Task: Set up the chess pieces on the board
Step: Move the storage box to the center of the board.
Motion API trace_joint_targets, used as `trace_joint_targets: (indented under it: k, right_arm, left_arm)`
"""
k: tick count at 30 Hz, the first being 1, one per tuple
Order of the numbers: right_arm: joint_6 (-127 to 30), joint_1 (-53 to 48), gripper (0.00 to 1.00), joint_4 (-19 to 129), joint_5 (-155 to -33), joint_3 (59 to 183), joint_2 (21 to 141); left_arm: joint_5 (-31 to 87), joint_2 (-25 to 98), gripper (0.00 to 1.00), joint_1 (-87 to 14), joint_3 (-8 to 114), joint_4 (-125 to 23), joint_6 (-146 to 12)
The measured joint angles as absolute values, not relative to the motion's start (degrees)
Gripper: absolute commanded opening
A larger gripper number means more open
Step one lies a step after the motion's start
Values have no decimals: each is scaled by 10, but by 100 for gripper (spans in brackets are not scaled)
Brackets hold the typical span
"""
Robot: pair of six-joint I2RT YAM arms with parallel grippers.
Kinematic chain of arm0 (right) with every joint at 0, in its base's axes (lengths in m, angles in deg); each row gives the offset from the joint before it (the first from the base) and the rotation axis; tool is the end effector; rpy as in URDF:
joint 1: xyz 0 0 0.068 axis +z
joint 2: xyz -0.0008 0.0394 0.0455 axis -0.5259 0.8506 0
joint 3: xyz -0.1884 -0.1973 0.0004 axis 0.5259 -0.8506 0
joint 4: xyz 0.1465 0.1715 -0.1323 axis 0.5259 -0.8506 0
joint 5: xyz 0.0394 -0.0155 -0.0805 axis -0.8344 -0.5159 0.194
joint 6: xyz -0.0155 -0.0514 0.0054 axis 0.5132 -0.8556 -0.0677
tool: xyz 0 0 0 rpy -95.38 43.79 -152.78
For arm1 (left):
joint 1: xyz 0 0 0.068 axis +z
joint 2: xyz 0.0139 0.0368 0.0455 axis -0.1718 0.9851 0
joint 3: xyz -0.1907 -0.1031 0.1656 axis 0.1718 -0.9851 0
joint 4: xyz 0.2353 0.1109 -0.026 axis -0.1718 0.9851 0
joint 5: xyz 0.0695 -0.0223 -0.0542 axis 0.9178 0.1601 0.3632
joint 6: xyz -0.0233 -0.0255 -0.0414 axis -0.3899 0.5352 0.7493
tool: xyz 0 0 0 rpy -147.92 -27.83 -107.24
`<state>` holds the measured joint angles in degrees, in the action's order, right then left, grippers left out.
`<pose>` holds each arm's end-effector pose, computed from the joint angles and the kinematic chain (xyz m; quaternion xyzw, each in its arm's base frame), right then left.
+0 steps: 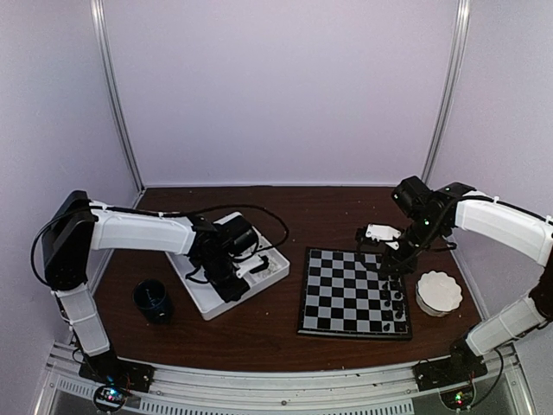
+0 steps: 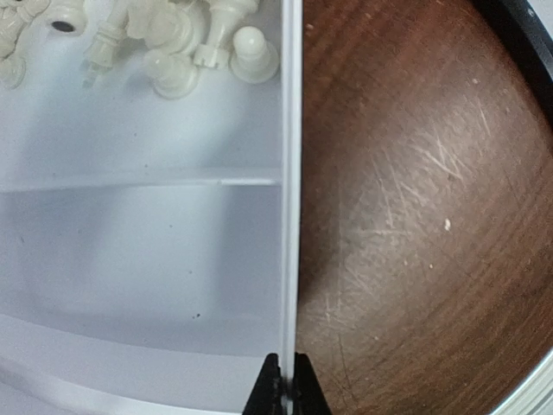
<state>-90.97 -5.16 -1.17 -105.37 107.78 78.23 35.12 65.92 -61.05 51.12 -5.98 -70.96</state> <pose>0.2187 0.1227 0.2600 -0.5265 0.8207 0.1535 0.1603 0.2169 -0.2707 0.1726 0.3737 0.9211 -0.0631 0.0893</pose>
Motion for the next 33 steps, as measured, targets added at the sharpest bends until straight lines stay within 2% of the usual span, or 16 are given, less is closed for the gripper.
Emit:
trace_joint_targets:
  k: [12,23,26,31,33]
  right_arm:
    - [-914,-55,24,-14,-1062,1087,807]
    - [-924,-55,24,-25,-1090,1123,836]
    - [-925,-55,24,-29,-1099,1128,836]
    - [-931,-46,26,-41,-1106,1141,843]
    - [-935,-38,26,-45,-1105,1148,849]
  left_arm:
    - [274,542,0,-651,375,-79,-796]
    - [271,511,1,-732,336,-79,-822]
    - [272,506,13,-740,331,-79,-825]
    - [274,506,41,-742,328,-69,-835]
    - [277,506,45,-743,329,-63,-840]
